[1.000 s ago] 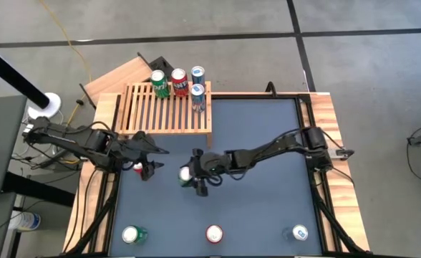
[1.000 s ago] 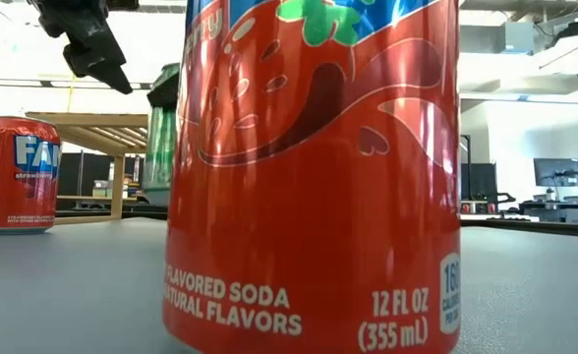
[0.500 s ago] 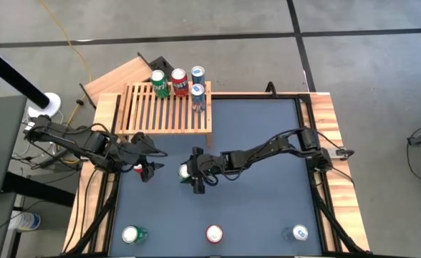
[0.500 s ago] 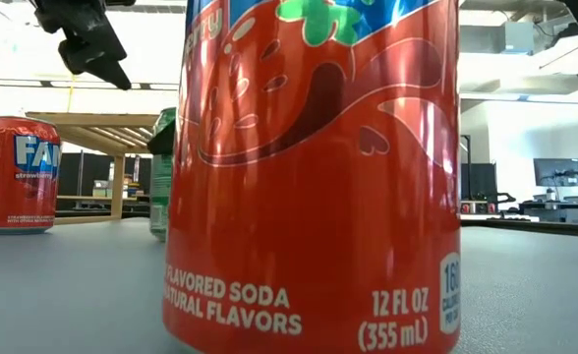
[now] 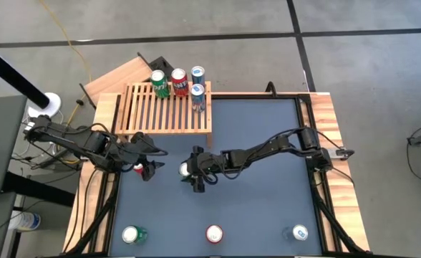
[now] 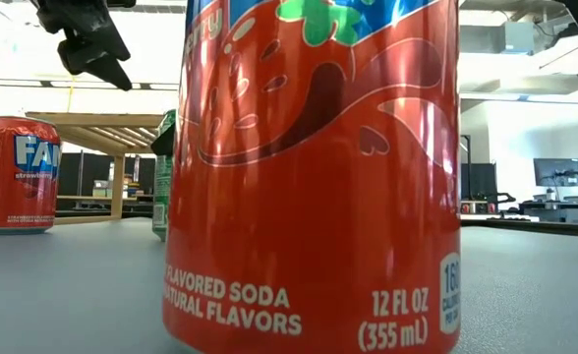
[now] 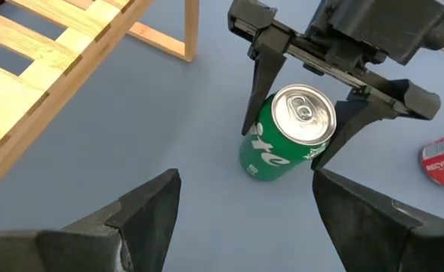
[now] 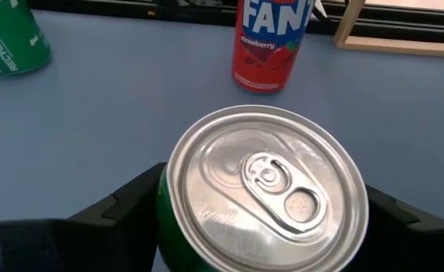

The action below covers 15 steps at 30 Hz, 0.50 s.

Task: Place canned beverage on shelf
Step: Move the top green soda can to the center of the table

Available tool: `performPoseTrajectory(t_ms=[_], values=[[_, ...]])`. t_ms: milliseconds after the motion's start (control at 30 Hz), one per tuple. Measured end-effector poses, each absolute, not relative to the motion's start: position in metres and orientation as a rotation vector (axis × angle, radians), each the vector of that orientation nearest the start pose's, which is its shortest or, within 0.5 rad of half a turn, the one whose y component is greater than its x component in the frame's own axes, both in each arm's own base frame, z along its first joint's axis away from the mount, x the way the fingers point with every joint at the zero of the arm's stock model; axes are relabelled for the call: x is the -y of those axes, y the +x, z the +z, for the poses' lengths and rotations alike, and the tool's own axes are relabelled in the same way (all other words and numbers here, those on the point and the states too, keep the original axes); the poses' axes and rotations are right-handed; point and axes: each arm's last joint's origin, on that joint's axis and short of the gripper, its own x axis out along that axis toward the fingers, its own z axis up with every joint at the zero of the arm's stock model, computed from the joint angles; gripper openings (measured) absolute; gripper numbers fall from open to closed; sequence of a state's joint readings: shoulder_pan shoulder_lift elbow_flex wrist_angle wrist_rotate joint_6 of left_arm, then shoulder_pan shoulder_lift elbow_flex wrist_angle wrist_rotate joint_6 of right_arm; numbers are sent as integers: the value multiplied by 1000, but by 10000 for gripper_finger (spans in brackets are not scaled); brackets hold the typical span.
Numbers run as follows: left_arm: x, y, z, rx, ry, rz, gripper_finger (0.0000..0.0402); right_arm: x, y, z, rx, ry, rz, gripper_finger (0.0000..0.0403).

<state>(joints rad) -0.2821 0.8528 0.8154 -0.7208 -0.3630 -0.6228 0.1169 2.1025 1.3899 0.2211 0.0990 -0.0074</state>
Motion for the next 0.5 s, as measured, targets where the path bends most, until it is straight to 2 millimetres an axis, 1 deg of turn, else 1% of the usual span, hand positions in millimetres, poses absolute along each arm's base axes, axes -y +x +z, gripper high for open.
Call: performPoseTrajectory(t_ms=[267,333,500], values=[[35,159,288,-669,-349,287,288,-57,461,172,-486,-60,48,322],[36,158,288,-673,-343,282,288,-58,462,174,-492,-61,59,329],[36,158,288,-675,-331,277,288,-64,465,186,-499,-91,76,360]])
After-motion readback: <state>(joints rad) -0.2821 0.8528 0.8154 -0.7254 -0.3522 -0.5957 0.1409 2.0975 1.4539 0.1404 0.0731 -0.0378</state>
